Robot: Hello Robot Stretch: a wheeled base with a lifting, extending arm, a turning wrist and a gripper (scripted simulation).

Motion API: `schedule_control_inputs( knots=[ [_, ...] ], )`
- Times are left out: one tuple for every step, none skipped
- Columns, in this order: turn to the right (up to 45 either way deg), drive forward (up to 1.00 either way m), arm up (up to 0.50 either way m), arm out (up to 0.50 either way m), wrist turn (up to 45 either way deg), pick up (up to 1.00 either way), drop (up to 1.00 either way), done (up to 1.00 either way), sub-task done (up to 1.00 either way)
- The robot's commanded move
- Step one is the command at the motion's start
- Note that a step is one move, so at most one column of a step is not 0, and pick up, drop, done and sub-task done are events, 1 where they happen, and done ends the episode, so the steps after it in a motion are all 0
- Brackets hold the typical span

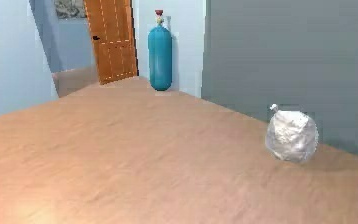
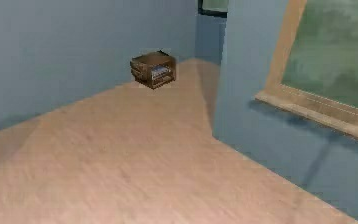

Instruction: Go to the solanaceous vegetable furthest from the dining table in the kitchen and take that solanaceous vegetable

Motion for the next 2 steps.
schedule_control_inputs(
  knots=[
    [45.0,0.0,0.0,0.0,0.0,0.0,0.0,0.0,0.0],
    [6.0,0.0,0.0,0.0,0.0,0.0,0.0,0.0,0.0]
  ],
)
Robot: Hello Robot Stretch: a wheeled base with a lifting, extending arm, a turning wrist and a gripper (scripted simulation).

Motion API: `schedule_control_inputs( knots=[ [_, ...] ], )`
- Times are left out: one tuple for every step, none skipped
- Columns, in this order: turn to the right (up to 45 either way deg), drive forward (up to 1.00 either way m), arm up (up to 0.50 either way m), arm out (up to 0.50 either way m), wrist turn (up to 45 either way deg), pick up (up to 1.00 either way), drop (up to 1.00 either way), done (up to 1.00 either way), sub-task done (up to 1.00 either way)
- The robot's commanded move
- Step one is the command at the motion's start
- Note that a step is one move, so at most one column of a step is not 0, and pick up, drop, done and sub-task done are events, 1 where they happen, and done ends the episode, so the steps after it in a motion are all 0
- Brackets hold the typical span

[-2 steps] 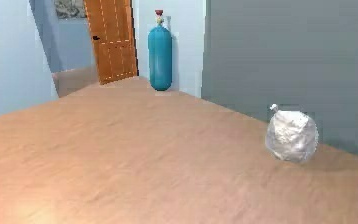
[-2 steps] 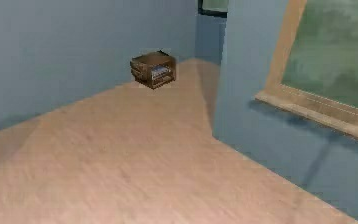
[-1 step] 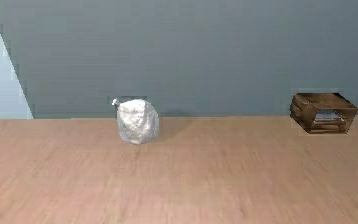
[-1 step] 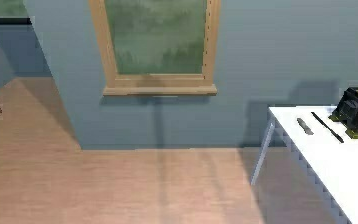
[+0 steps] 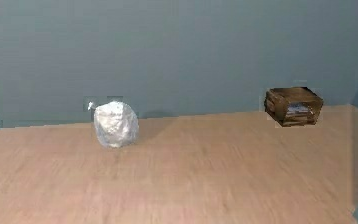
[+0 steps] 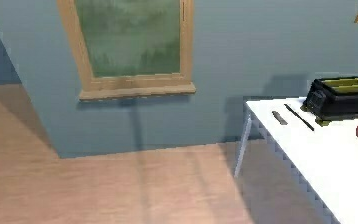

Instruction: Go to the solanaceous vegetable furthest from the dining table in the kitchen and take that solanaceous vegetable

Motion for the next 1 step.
schedule_control_inputs(
  knots=[
    [0.0,0.2,0.0,0.0,0.0,0.0,0.0,0.0,0.0]
  ],
)
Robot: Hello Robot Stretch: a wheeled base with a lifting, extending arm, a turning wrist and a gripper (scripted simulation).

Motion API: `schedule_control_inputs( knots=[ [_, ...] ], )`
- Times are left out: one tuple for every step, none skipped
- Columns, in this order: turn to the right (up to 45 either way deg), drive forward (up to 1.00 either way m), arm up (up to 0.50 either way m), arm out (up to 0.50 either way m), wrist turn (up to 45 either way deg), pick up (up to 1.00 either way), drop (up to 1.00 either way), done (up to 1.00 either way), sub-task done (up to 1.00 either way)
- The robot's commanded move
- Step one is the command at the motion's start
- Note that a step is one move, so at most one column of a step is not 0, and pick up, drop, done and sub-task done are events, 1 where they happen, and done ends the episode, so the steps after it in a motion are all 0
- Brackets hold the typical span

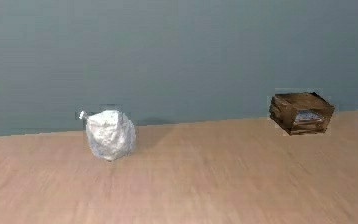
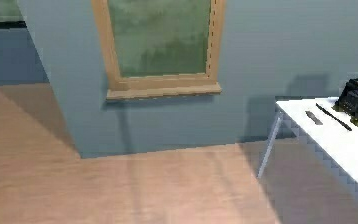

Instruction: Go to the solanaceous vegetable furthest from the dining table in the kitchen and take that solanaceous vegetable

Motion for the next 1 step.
schedule_control_inputs(
  knots=[
    [-45.0,0.0,0.0,0.0,0.0,0.0,0.0,0.0,0.0]
  ],
)
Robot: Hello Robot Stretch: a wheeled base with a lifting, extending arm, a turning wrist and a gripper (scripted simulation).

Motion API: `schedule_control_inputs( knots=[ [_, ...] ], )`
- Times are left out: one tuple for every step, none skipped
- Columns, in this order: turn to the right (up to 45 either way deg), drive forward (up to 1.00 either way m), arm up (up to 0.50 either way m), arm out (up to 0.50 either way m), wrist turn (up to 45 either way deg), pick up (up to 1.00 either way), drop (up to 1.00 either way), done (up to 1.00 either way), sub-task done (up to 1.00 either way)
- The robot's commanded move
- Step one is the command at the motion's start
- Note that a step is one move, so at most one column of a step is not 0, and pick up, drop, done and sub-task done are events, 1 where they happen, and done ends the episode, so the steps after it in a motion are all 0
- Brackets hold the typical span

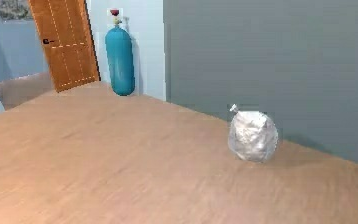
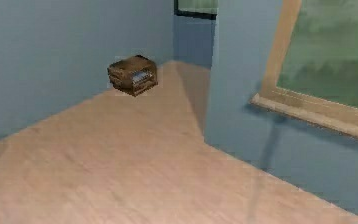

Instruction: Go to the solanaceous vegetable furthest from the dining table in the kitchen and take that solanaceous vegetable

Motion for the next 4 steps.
schedule_control_inputs(
  knots=[
    [-45.0,0.0,0.0,0.0,0.0,0.0,0.0,0.0,0.0],
    [-45.0,0.0,0.0,0.0,0.0,0.0,0.0,0.0,0.0],
    [-45.0,0.0,0.0,0.0,0.0,0.0,0.0,0.0,0.0],
    [-45.0,0.0,0.0,0.0,0.0,0.0,0.0,0.0,0.0]
  ],
)
